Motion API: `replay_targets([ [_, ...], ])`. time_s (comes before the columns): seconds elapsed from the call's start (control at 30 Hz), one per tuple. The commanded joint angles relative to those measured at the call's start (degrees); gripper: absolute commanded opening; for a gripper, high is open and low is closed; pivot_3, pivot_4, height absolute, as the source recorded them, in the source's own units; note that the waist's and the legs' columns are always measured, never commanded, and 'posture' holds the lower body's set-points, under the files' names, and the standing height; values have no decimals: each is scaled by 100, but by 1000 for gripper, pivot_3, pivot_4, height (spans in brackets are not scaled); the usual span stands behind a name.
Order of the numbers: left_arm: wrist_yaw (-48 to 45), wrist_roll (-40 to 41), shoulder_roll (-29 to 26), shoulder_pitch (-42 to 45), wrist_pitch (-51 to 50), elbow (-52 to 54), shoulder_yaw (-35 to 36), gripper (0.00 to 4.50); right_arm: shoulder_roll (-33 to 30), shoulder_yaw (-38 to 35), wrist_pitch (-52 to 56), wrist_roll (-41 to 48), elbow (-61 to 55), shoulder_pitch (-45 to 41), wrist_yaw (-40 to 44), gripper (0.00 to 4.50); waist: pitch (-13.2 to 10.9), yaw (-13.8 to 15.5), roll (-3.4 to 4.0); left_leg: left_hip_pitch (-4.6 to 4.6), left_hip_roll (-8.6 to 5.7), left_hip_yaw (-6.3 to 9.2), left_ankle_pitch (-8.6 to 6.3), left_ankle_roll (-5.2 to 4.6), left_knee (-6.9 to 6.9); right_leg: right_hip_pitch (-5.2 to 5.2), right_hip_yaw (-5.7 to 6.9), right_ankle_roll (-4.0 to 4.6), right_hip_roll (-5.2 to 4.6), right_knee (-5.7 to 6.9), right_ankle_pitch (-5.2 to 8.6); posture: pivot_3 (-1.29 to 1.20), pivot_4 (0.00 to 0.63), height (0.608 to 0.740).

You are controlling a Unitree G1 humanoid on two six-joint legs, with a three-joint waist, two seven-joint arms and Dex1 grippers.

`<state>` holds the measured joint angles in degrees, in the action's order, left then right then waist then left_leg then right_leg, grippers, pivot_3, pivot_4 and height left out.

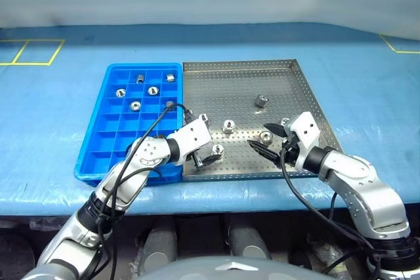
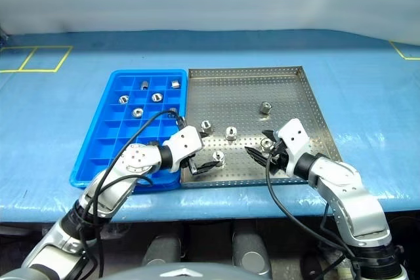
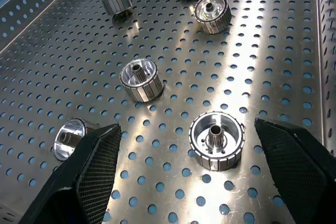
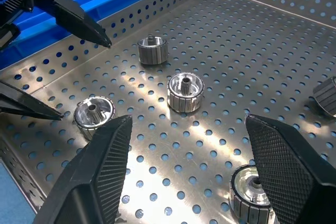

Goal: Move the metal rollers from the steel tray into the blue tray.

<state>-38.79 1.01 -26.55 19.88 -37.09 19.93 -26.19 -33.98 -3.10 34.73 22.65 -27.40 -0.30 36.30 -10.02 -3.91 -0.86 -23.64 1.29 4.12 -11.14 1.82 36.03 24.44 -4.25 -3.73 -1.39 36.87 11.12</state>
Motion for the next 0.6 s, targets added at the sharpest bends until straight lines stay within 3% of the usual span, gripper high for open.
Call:
replay_targets([
  [0.03,10,-122,74,127,-39,-46,-137,4430,20,-14,-205,-32,-119,-26,-4,3623,0,-2,0,0,0,0,0,0,0,0,0,0,0,0,0,-37,150,740],
  [0.4,11,-361,173,200,-214,-406,-416,4430,79,71,-324,-91,-119,0,-8,3623,2,-12,3,5,0,0,0,0,0,-3,0,0,0,2,0,-44,150,740],
  [0.5,47,-413,176,204,-265,-452,-409,3872,96,38,-327,-92,-154,15,-40,3650,3,-20,5,8,0,0,0,0,0,-5,0,0,0,2,0,-49,150,740],
  [0.6,28,-448,177,234,-267,-488,-441,2929,107,27,-343,-110,-182,29,-79,3650,4,-26,6,9,1,0,0,-1,0,-5,-1,0,0,4,0,-52,150,740],
])
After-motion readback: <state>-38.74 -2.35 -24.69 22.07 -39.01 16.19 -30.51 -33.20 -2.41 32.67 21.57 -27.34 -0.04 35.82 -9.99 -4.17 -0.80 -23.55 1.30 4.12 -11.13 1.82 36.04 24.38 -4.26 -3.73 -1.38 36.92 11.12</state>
